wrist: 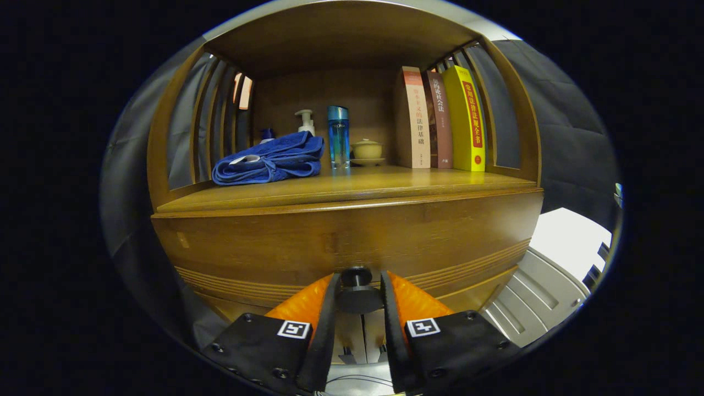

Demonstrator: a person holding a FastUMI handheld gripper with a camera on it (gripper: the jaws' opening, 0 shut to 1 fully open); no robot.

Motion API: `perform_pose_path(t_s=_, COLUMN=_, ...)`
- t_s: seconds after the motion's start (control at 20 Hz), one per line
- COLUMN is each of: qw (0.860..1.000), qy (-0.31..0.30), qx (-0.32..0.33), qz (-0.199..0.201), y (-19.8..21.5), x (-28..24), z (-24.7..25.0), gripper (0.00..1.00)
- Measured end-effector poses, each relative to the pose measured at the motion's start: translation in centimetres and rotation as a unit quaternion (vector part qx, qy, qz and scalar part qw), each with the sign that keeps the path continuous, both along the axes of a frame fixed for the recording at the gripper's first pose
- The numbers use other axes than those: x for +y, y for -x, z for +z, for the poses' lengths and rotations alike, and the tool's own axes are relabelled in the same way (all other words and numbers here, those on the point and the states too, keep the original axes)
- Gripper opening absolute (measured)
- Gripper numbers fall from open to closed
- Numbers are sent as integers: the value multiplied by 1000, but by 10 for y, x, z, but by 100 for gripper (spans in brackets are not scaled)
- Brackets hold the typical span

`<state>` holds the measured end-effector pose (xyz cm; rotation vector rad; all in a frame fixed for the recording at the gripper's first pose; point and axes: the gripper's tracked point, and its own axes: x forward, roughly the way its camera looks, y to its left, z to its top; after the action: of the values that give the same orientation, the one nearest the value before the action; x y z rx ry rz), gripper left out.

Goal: Pull open the drawer, take out the items inside it, and place them on the countertop above the cabinet.

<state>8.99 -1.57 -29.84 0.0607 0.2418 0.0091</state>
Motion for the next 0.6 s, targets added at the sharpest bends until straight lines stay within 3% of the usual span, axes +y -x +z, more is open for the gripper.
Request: perform_pose_path(t_s=0.6, qw=1000, qy=13, qx=-3, qz=9, y=61, x=-5, z=8, gripper=47)
